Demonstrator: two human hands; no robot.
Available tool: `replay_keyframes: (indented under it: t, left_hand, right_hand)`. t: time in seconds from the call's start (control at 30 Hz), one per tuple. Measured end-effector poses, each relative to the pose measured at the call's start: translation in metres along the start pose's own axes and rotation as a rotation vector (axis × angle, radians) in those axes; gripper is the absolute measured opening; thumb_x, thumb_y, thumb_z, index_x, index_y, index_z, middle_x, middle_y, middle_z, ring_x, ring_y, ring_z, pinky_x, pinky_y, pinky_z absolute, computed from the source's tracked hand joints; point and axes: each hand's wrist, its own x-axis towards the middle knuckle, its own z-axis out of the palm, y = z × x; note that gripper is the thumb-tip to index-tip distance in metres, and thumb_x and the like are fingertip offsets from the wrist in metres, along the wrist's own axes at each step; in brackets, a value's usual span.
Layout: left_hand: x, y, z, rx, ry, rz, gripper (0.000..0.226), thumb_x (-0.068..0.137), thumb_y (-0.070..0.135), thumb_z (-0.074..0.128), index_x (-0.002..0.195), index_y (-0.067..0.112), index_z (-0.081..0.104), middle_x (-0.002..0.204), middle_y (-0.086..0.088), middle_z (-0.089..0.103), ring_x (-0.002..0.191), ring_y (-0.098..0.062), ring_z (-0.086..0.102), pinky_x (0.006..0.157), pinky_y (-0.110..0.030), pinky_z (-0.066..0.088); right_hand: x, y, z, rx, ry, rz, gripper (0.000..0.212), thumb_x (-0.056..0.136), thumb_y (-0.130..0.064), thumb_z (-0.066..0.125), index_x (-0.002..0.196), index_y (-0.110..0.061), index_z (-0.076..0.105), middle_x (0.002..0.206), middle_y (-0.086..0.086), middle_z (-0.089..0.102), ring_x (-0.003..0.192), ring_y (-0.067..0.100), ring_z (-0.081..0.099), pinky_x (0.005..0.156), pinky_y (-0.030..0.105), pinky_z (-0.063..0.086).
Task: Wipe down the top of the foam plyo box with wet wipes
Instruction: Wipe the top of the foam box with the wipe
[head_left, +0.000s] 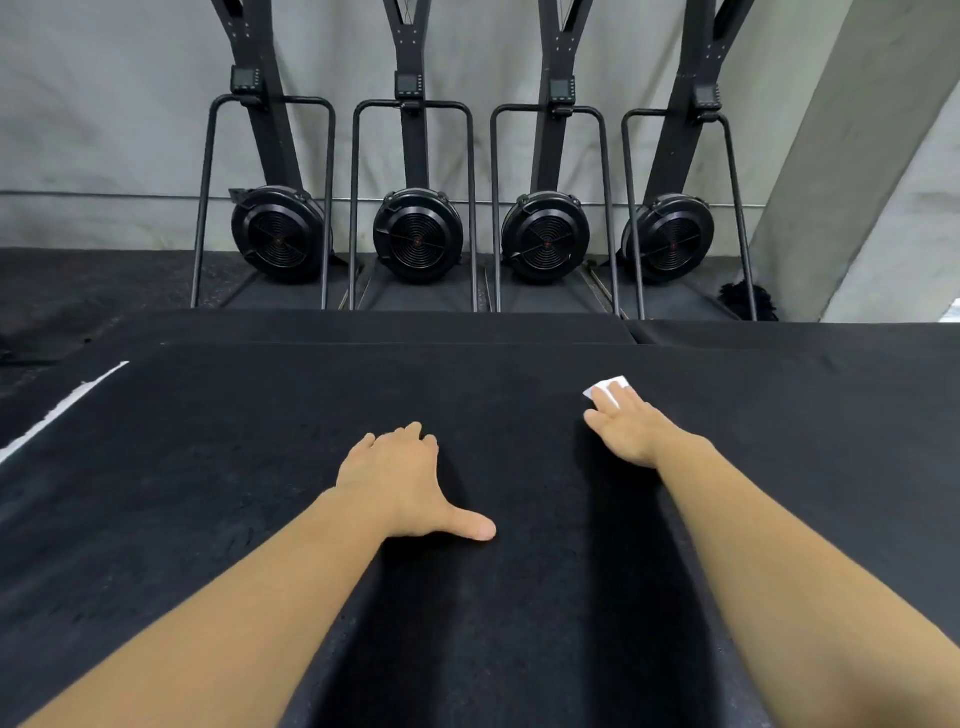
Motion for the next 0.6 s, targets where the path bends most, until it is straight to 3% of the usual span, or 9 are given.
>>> replay_keyframes:
  t: [0.07,0.17,0.27,0.4,0.6]
  left_hand:
    - [0.008,-0.001,0.000,-0.048,-0.054,0.013,0.137,0.049,0.091,0.060,0.155,0.018,0.013,0.163,0.001,0.004,0.150,-0.020,0.004,0.119,-0.040,0.006]
    - [0.015,-0.004,0.007,-0.115,-0.121,0.002,0.143,0.050,0.087,0.065,0.155,0.019,-0.004,0.162,0.004,-0.009,0.149,-0.017,-0.011,0.119,-0.041,0.003]
    - [0.020,-0.007,0.015,-0.142,-0.127,0.019,0.144,0.050,0.086,0.065,0.155,0.018,-0.006,0.162,0.005,-0.012,0.148,-0.014,-0.015,0.120,-0.041,0.002]
    - [0.024,-0.010,0.019,-0.149,-0.108,0.035,0.144,0.050,0.086,0.066,0.155,0.018,-0.005,0.162,0.005,-0.011,0.147,-0.012,-0.016,0.121,-0.041,0.001]
    - [0.026,-0.012,0.022,-0.238,-0.041,0.101,0.135,0.047,0.082,0.072,0.154,0.036,0.002,0.161,0.017,0.000,0.148,-0.011,-0.010,0.121,-0.043,0.005]
  right_hand:
    - [0.002,0.003,-0.002,0.035,-0.002,0.051,0.050,0.101,-0.042,0.029,0.150,-0.032,0.029,0.155,-0.008,0.020,0.138,0.029,0.031,0.114,0.046,0.027]
    - [0.008,-0.009,0.005,0.032,0.023,0.124,0.057,0.101,-0.045,0.029,0.155,-0.026,0.021,0.159,-0.002,0.013,0.146,0.026,0.017,0.119,0.043,0.019]
    - [0.010,-0.036,0.018,-0.044,0.068,0.111,0.061,0.102,-0.046,0.027,0.156,-0.018,0.019,0.159,0.005,0.015,0.147,0.023,0.010,0.120,0.037,0.013]
    - [0.009,-0.095,0.038,-0.050,0.080,-0.025,0.060,0.101,-0.046,0.029,0.153,-0.016,0.027,0.154,0.005,0.024,0.143,0.023,0.018,0.119,0.036,0.017]
    - [0.014,-0.162,0.063,0.103,-0.121,-0.246,0.056,0.102,-0.043,0.027,0.156,-0.027,0.023,0.160,-0.004,0.012,0.146,0.022,0.012,0.119,0.039,0.016]
